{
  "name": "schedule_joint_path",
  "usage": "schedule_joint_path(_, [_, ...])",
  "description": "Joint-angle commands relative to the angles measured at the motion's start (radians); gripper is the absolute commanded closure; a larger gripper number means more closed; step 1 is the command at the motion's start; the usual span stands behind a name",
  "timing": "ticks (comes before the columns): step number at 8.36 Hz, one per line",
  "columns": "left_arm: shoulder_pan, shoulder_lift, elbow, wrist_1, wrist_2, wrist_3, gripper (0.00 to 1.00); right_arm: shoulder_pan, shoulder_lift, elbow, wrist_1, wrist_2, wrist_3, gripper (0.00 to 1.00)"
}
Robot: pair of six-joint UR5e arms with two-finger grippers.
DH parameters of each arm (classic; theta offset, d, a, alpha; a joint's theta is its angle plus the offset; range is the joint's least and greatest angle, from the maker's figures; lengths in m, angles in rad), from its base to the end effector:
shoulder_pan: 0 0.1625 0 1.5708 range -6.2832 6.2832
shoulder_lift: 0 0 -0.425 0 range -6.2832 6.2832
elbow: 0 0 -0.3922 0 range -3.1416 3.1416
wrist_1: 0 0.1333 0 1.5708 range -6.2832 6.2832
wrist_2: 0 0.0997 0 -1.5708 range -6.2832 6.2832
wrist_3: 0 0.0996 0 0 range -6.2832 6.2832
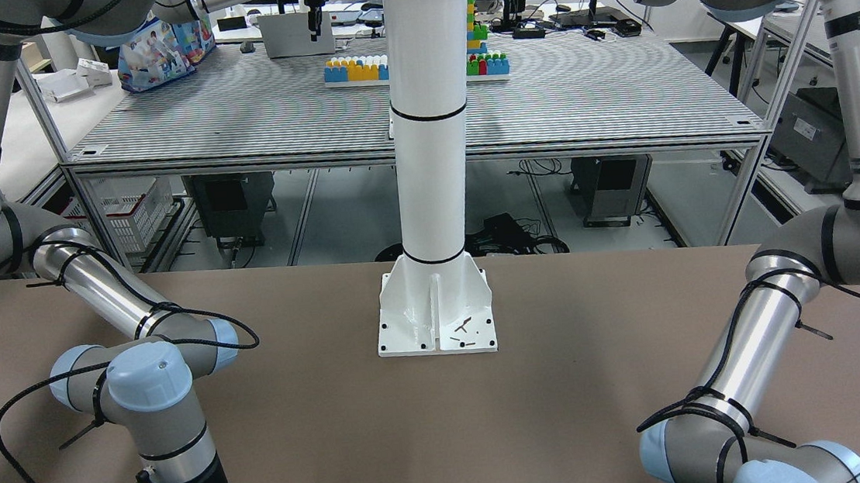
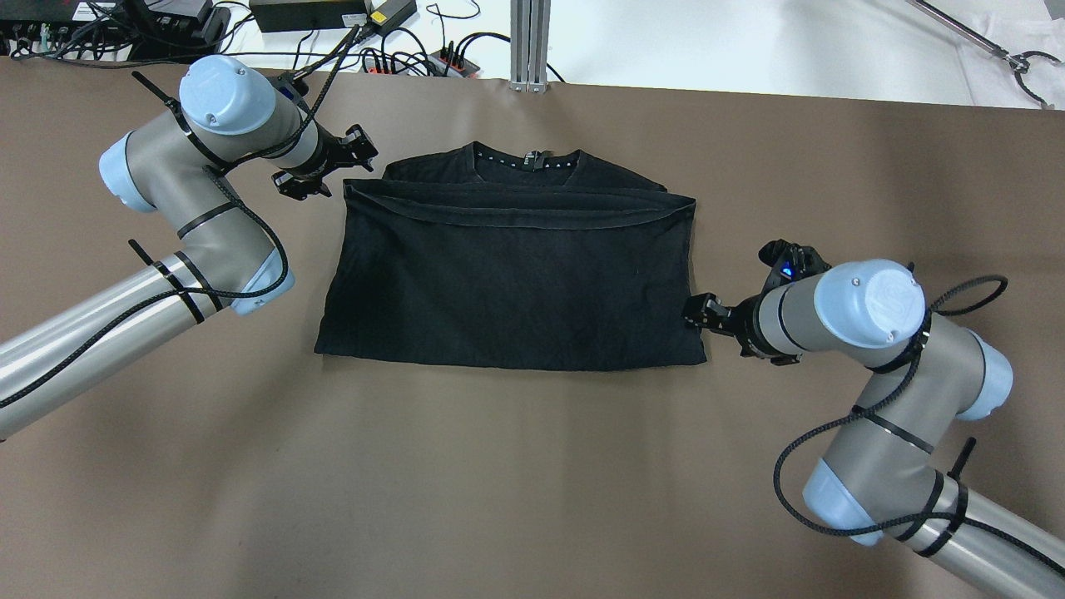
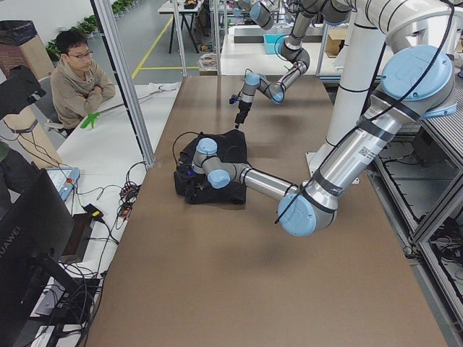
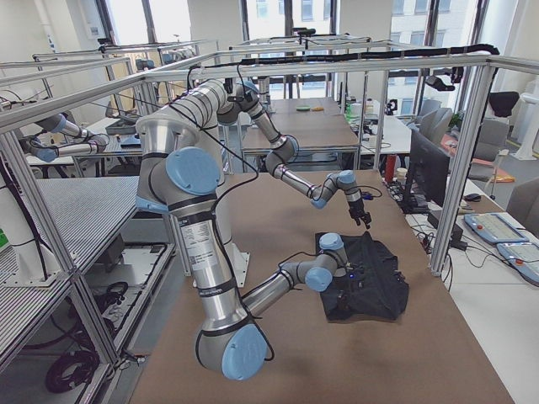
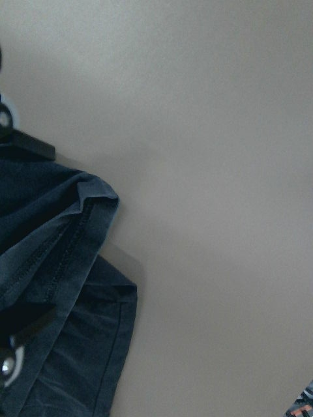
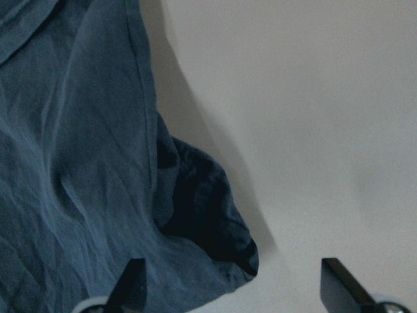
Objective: Fold clothes
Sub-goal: 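Move the right gripper to the folded shirt's corner nearest the robot and grasp, then pull the grasped corner with the right gripper toward the robot, rotating the shirt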
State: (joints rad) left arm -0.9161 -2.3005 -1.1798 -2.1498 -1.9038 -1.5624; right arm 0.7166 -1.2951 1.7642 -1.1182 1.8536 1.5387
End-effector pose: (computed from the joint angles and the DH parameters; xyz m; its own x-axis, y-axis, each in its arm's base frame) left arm 0.4003 -0.6869 0.3270 0.3750 -0.4754 -0.7959 0.5884 0.7854 -0.1919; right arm -0.3846 -0.4750 0.3725 0.4704 0.3689 0.8016 -0.4482 0.8824 -0.1430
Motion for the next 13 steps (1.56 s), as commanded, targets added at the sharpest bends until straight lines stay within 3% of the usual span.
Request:
schedule_joint_path(1, [0.000,-0.002,-0.001,0.002,0.000,-0.002,0.20,-0.078,-0.058,-0.012,0.141,-0.008,0.104,0.06])
schedule_joint_path(4, [-0.001,-0.002,-0.006,0.004,0.002,-0.004,0.20,-0.082,-0.018,-0.100,0.147,-0.046,0.095,0.07])
schedule_joint_path(7, [0.000,-0.004,-0.006,0.004,0.016,-0.002,0.20,-0.036,0.028,-0.124,0.141,-0.047,0.094,0.10])
schedule_joint_path(8, [0.000,-0.005,-0.007,0.004,0.017,-0.002,0.20,-0.036,0.028,-0.127,0.141,-0.047,0.104,0.35])
schedule_joint_path(9, [0.000,-0.007,-0.007,0.004,0.020,-0.004,0.20,-0.036,0.025,-0.126,0.143,-0.034,0.106,0.90])
schedule_joint_path(10, [0.000,-0.010,-0.007,0.004,0.023,-0.004,0.20,-0.039,0.023,-0.124,0.144,-0.034,0.107,1.00])
schedule_joint_path(11, [0.000,-0.011,-0.007,0.004,0.025,-0.002,0.20,-0.039,0.016,-0.114,0.144,-0.022,0.109,1.00])
schedule_joint_path(12, [0.002,-0.011,-0.007,0.004,0.025,-0.002,0.20,-0.037,0.001,-0.085,0.146,0.054,0.109,1.00])
schedule_joint_path(13, [0.003,-0.014,-0.011,0.004,0.049,-0.007,0.19,-0.036,-0.059,-0.002,0.146,0.114,0.109,1.00])
